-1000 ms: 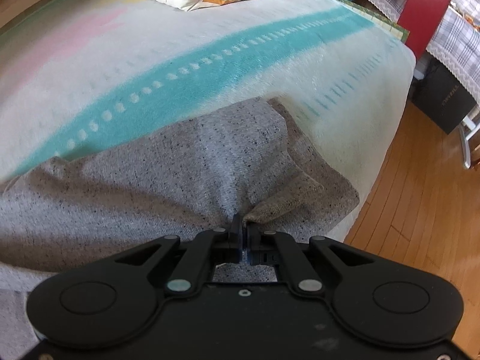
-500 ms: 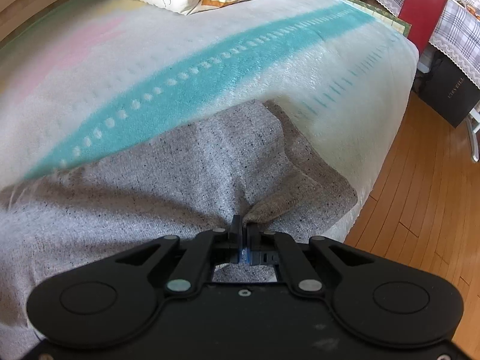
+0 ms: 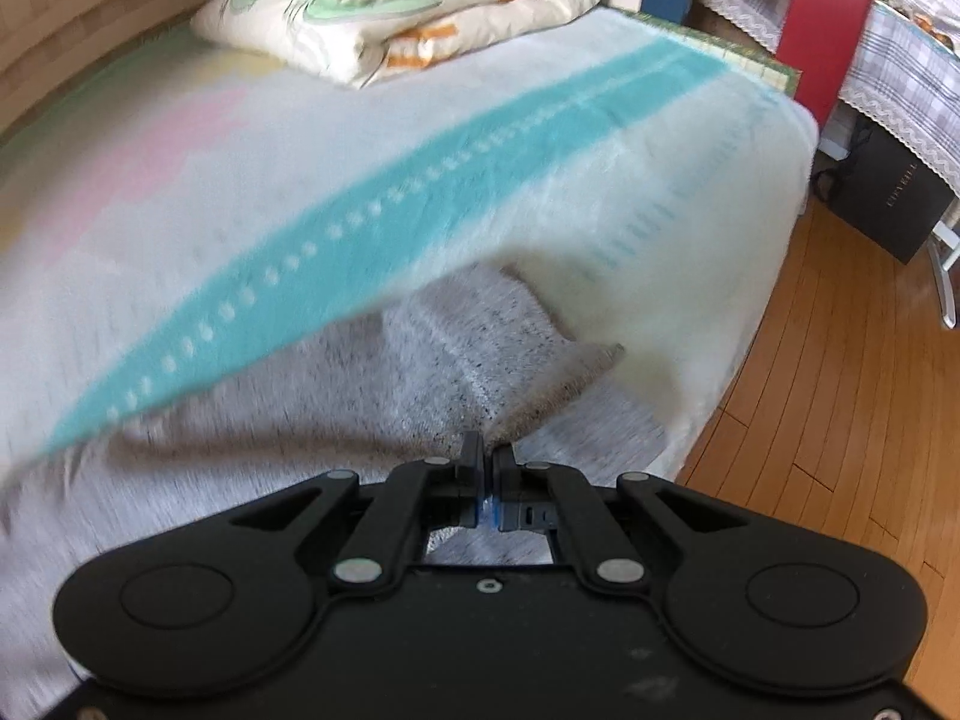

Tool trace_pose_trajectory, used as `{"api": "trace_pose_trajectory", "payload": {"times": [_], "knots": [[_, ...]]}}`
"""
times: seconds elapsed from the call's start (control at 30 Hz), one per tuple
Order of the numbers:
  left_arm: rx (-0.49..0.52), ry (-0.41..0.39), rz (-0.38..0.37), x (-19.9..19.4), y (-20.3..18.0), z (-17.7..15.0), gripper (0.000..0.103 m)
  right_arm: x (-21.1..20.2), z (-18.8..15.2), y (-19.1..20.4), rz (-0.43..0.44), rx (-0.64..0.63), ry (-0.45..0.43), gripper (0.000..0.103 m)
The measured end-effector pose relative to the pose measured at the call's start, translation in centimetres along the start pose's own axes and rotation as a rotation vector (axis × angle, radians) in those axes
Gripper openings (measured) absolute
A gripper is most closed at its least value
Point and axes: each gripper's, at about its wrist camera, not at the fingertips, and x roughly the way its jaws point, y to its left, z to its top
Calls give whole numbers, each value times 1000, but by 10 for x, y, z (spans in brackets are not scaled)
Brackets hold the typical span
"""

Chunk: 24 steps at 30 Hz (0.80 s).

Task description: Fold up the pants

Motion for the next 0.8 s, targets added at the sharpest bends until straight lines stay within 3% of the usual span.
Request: {"api": "trace_pose_trajectory", "payload": {"times": [0.5, 0.6, 0.7, 0.8], "knots": [[56, 66, 103, 9, 2, -34, 9, 29, -9, -14, -61, -26, 83, 2], [98, 67, 180, 4, -4, -36, 16, 27, -11, -11, -68, -68, 90, 3], [135, -3, 320, -11, -12, -35, 16, 23, -9, -12, -77, -70, 96, 5], [172, -122, 385, -34, -30, -32, 16, 17, -4, -20, -46, -22, 98, 10]]}}
